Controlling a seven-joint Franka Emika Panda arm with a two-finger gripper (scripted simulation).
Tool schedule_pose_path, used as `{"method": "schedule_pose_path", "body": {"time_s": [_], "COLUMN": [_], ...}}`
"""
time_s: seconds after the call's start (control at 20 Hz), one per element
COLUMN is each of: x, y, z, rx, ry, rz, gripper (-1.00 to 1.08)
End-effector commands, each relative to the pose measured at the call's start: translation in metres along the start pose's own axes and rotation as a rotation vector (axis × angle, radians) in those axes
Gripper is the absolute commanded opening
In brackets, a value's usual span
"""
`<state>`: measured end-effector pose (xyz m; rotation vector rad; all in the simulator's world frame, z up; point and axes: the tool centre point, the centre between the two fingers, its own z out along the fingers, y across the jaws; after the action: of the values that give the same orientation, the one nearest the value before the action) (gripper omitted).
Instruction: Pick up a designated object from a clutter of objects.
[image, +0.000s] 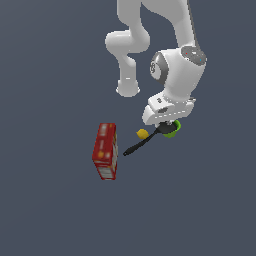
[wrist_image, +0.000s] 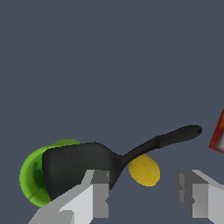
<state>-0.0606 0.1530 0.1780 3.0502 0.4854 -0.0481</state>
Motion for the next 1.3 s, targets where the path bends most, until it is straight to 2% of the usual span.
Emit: {"method": "schedule_pose_path", "body": {"time_s": [0.0, 0.3, 0.6, 0.85, 1.25], "x": [-0.008, -0.033, -0.054, -0.064, -0.064], "y": [-0.033, -0.097, -0.135, -0.149, -0.149], "z": [0.017, 0.048, 0.066, 0.072, 0.079], "rx": [-0.005, -0.003, 0.005, 0.01, 0.01], "ry": [0.012, 0.036, 0.049, 0.054, 0.054], "rz": [-0.072, -0.215, -0.305, -0.339, -0.34], "gripper": [0.28, 0.28, 0.28, 0.28, 0.28]}}
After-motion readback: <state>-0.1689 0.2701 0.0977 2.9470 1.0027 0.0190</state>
